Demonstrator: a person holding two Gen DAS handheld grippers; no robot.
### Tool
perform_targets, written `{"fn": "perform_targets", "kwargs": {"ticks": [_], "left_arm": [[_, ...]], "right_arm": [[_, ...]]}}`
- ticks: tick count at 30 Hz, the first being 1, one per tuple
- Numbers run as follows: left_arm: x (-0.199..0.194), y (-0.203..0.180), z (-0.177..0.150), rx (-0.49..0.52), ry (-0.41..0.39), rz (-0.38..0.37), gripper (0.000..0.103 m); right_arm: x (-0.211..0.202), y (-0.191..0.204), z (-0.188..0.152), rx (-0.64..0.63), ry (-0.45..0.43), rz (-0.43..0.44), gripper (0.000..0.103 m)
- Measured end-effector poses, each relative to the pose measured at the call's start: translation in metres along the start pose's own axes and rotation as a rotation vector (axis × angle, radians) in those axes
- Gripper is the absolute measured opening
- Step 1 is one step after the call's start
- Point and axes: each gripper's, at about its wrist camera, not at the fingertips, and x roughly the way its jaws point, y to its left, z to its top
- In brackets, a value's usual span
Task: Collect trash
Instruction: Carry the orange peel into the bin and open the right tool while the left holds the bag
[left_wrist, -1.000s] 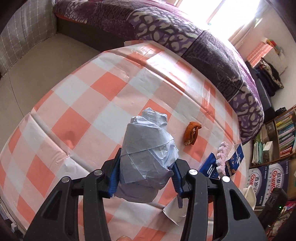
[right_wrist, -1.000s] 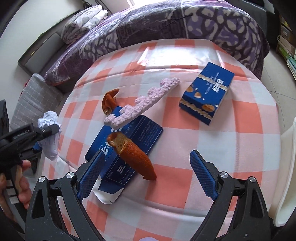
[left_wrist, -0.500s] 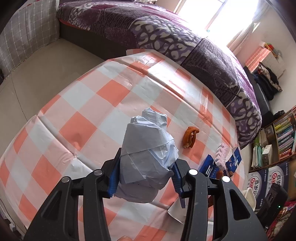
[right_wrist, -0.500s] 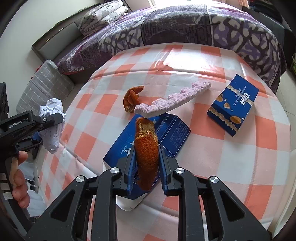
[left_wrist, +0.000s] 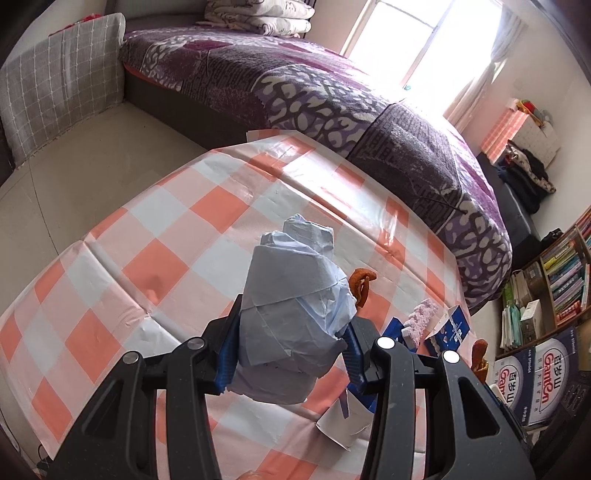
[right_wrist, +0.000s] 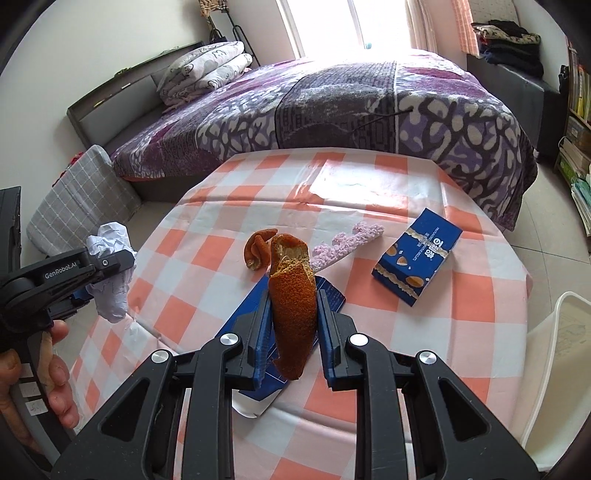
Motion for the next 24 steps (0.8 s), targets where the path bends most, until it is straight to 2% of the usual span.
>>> {"fn": "perform_targets", "kwargs": {"ticks": [10, 24], "left_arm": [[-0.002, -0.031, -0.02, 0.088, -0.007, 0.0, 0.047], [0.009, -0.067, -0.045, 0.16, 0.017, 0.009, 0.047]], "right_arm": [[-0.03, -0.032, 0.003, 0.064, -0.056, -0.038, 0.022], [-0.055, -0.101, -0.007, 0.203, -0.097, -0.091, 0.022]]}}
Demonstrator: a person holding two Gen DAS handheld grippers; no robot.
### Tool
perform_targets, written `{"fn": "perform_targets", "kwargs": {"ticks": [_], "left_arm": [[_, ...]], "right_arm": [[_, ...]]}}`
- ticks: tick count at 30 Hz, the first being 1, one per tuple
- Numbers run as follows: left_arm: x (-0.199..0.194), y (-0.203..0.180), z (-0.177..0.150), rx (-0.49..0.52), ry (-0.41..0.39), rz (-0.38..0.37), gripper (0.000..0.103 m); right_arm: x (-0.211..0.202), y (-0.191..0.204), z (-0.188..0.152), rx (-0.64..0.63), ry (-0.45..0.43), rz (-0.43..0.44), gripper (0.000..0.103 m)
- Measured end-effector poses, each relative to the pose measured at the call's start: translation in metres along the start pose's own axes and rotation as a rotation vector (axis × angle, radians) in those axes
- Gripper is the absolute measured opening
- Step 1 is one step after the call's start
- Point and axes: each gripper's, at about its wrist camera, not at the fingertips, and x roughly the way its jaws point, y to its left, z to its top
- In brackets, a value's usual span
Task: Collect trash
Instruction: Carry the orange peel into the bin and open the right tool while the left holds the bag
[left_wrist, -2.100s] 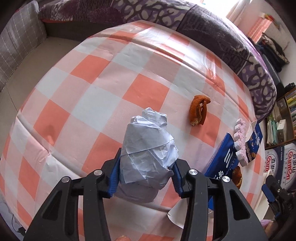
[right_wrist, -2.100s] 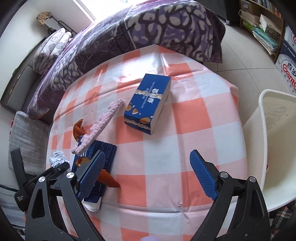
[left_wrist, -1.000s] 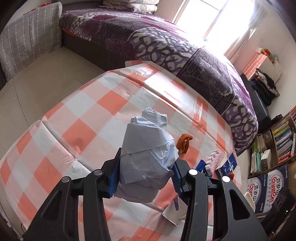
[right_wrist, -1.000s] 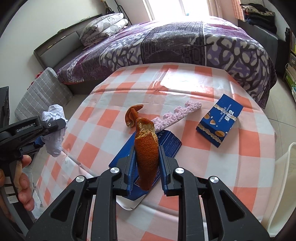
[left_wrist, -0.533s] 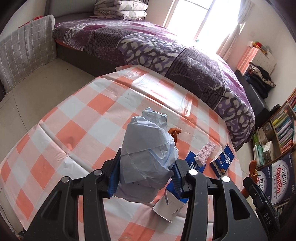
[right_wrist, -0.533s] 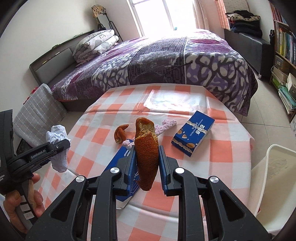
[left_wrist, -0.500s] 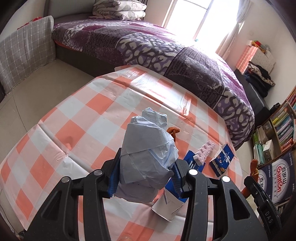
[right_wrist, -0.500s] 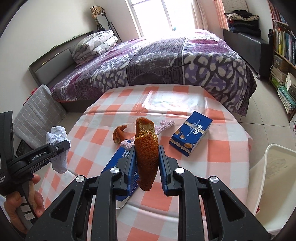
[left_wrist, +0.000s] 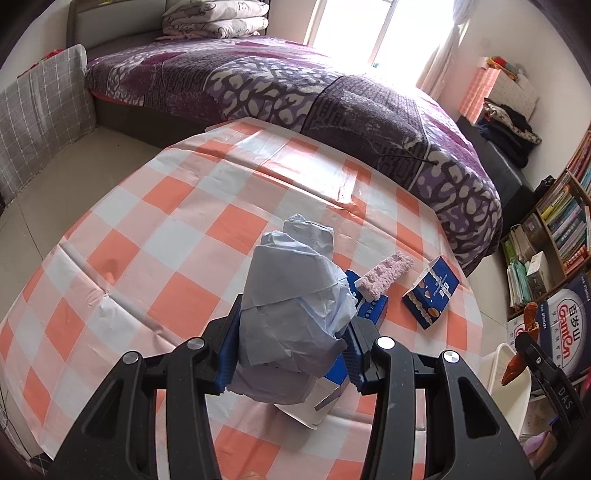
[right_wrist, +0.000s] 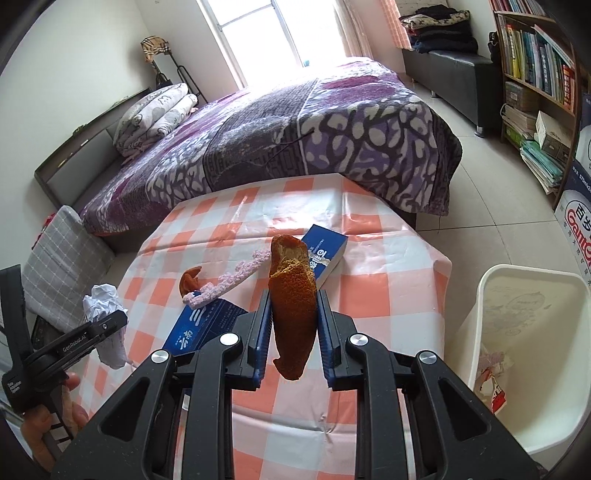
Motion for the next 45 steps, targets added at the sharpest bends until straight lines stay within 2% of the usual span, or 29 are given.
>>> {"fn": "perform_targets", "kwargs": {"ticks": [9, 32, 45], "left_arm": [[0.006, -0.024, -0.009, 0.053, 0.009, 0.009, 0.046], [0.006, -0.084, -0.027, 0.167, 0.024, -0.005, 0.047], [0.004, -0.132, -0.048, 0.264, 0.028, -0.034, 0.047]], "right_arm": [[-0.003, -0.04, -0.001, 0.114, -0.015, -0.054, 0.022], [-0.031, -0.107, 0.0, 0.297, -0.065, -0.153, 0.023], [-0.053, -0.158, -0.005, 0.465, -0.088, -0.3, 0.025]]}}
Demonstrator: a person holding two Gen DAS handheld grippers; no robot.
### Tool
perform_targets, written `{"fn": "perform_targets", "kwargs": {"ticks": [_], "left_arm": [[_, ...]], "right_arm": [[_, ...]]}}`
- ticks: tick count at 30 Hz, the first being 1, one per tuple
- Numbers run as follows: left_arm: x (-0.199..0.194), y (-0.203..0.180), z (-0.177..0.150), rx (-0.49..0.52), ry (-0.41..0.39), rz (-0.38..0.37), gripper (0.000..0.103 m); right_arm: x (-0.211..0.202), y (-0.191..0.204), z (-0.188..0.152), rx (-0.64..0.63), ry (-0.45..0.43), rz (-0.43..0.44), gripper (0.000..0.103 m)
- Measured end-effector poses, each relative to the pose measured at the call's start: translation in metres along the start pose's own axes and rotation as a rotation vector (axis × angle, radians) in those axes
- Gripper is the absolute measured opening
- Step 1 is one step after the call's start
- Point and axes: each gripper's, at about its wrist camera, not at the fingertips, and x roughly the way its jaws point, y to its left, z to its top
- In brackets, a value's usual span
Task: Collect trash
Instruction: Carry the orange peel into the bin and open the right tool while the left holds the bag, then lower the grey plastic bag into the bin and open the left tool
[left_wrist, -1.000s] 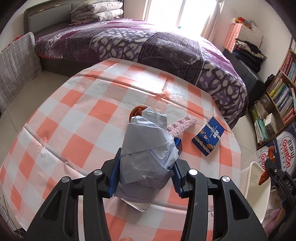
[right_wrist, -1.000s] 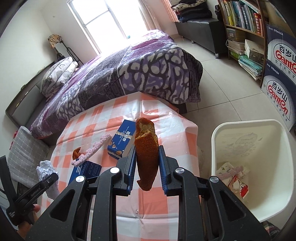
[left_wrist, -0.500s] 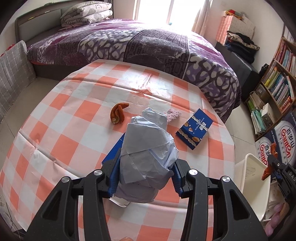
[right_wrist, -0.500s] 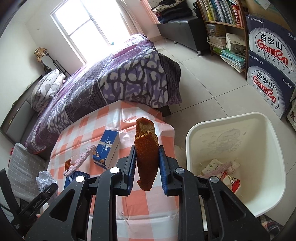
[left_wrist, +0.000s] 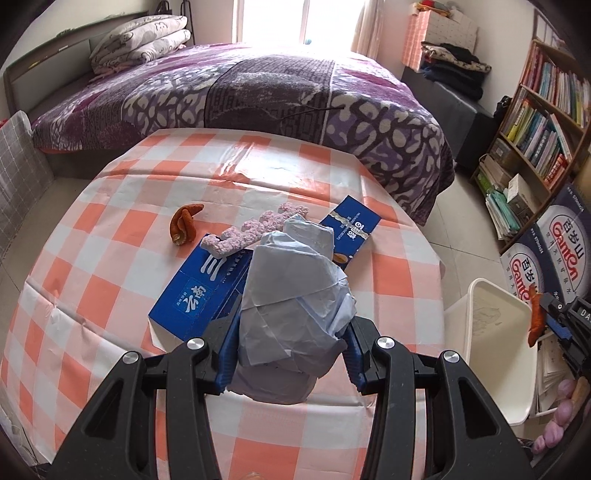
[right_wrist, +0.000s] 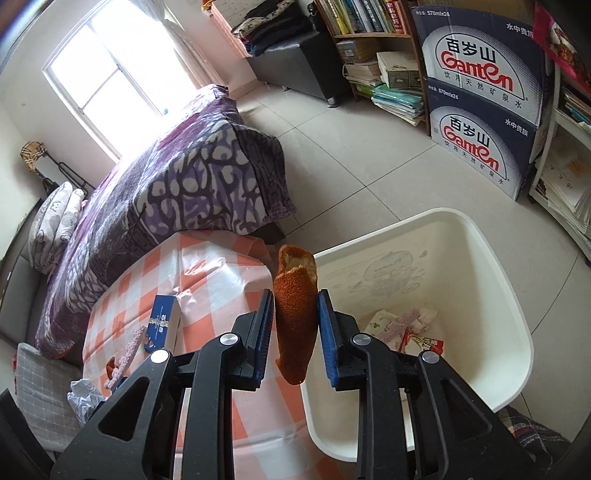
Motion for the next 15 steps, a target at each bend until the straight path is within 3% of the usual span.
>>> {"fn": "perform_targets", "kwargs": {"ticks": [1, 4, 8, 15], "left_arm": [[0.0, -0.005, -0.001, 0.006, 0.0, -0.007, 0.047], [-0.002, -0.02, -0.003, 0.022, 0.005, -0.029, 0.047], [-0.002, -0.044, -0.008, 0.046, 0.016, -0.066, 0.047], [-0.001, -0.088, -0.016, 0.085, 0.042, -0.154, 0.047]], "right_arm": [[-0.002, -0.003, 0.001, 0.002, -0.01, -0.017, 0.027], [-0.008, -0.013, 0.004, 0.028, -0.042, -0.053, 0.054], [-0.014, -0.026, 0.008, 0.056, -0.071, -0.085, 0.066], [-0.023, -0.049, 0.014, 0.115, -0.08, -0.114, 0.077]]}}
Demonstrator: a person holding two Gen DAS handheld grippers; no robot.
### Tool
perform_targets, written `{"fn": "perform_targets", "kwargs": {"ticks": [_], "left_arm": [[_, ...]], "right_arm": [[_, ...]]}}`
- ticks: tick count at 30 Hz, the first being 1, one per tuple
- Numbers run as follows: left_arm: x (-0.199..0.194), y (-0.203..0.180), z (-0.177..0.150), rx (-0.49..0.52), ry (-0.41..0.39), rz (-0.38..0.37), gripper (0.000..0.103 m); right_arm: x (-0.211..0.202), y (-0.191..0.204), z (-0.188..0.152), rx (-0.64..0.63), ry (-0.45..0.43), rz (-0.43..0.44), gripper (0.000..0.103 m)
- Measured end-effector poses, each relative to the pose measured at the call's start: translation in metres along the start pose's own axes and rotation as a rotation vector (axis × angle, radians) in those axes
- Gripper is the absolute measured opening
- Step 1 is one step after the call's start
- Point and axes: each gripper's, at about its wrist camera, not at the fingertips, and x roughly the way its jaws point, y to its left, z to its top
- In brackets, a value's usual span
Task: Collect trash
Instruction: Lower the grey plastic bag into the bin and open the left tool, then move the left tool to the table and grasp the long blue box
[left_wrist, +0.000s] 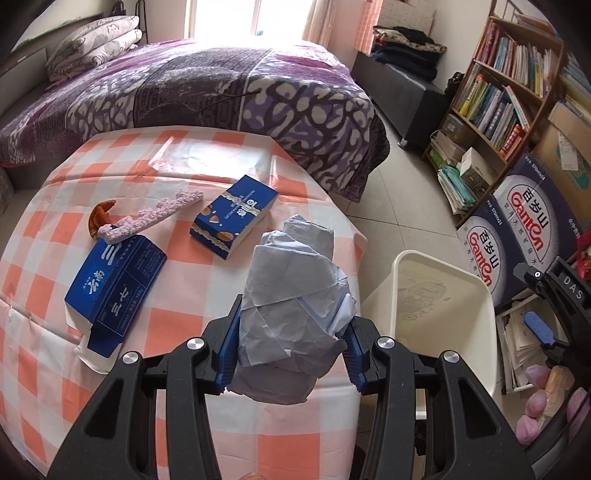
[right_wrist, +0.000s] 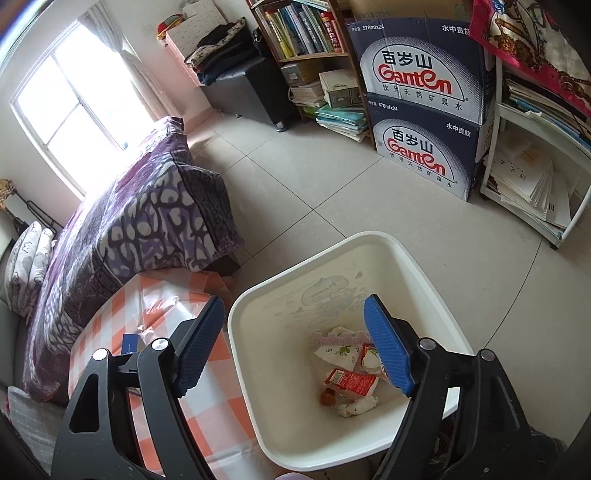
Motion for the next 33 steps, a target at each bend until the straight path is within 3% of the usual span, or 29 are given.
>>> {"fn": "perform_targets", "kwargs": {"ticks": [10, 18, 21, 27, 33], "left_arm": [[0.005, -0.065, -0.011, 0.109, 0.038, -0.116, 0.047], [0.02, -0.106, -0.024, 0.15, 0.123, -0.23, 0.048], [0.022, -0.116, -0.025, 0.174, 0.156, -0.282, 0.07], [0.016, -0.108, -0.021, 0.201, 0.135, -0.234, 0.075], [0.019, -0.073, -0.005, 0.2, 0.127, -0.107, 0.079]], "right_arm": [[-0.009, -0.025, 0.008, 0.062, -0.022, -0.026, 0.082], [-0.014, -0.054, 0.02, 0.149, -0.037, -0.037, 0.083], [-0.011, -0.065, 0.022, 0.183, -0.023, -0.041, 0.084], [-0.005, -0.069, 0.02, 0.206, 0.006, -0.033, 0.085], [0.002, -0.059, 0.015, 0.179, 0.039, -0.017, 0.089]]}}
